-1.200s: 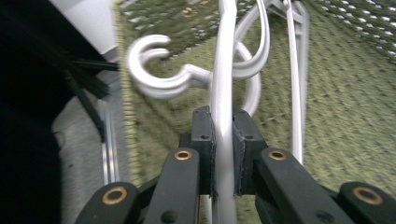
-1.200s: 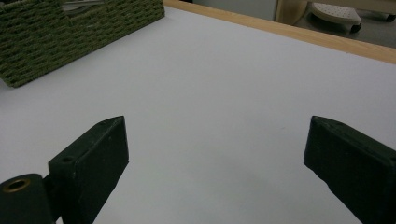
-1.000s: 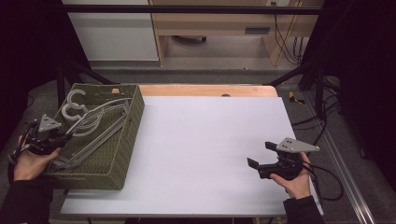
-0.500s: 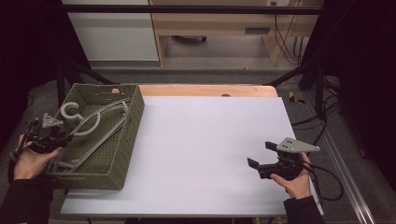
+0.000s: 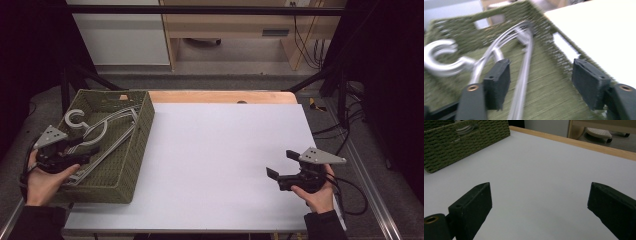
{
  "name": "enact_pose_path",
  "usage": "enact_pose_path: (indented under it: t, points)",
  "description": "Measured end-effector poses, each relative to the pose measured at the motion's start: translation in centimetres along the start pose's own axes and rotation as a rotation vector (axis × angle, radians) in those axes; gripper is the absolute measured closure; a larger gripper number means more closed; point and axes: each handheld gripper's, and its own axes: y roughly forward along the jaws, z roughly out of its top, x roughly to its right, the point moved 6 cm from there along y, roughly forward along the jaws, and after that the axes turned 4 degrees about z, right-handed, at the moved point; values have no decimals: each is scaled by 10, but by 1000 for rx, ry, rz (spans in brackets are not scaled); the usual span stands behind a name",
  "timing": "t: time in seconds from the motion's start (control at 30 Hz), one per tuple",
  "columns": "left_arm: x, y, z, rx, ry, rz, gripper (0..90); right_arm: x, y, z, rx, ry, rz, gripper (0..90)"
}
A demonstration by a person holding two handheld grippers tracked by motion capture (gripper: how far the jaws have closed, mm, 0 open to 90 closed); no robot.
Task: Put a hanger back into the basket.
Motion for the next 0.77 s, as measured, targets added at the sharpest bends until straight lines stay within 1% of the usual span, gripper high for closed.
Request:
enact_pose_path:
  t: [0.03, 0.07, 0.1, 0.13, 0.17, 0.2, 0.23, 0.37, 0.4, 0.43, 0.47, 0.53, 0.57, 0.6, 0.63, 0.7, 0.77]
  points:
    - [8, 0, 1, 15, 1, -18, 287, 0, 0, 0, 4, 0, 3, 56]
    - [15, 0, 3, 34, -3, -34, 253, 0, -1, 1, 6, -3, 1, 56]
    - [23, 0, 4, 49, -2, -51, 253, 0, -1, 1, 6, -3, 1, 56]
    - [31, 0, 5, 69, -12, -70, 240, 0, -1, 1, 8, -3, -1, 56]
    - [39, 0, 6, 79, -10, -88, 230, 0, -2, 1, 7, -4, 1, 55]
    - [47, 0, 7, 91, -11, -104, 198, 0, -2, 1, 13, 0, -3, 55]
    - [55, 1, 7, 99, -9, -114, 198, 0, -2, 1, 13, 0, -3, 55]
    - [82, 5, 6, 111, 6, -147, 141, 0, -4, 1, 18, 3, -5, 55]
    - [88, 5, 6, 121, 0, -151, 131, 1, -5, 1, 20, -2, -3, 55]
    - [92, 6, 5, 126, 8, -155, 129, 1, -5, 2, 25, 2, -6, 56]
    - [96, 7, 3, 119, 13, -157, 124, 1, -5, 2, 28, 1, -5, 55]
    - [103, 9, 1, 119, 11, -171, 114, 1, -5, 1, 32, 4, -6, 56]
    - [105, 9, 0, 130, 12, -173, 114, 1, -5, 1, 32, 4, -6, 56]
    - [107, 9, -1, 138, 7, -183, 117, 2, -5, 0, 33, 4, -10, 57]
    - [110, 10, -2, 135, 10, -195, 113, 3, -6, -1, 34, 8, -11, 57]
    - [114, 11, -3, 141, 25, -201, 112, 4, -6, -2, 35, 9, -12, 57]
    - [117, 14, -6, 132, 29, -210, 111, 5, -6, -3, 36, 15, -13, 57]
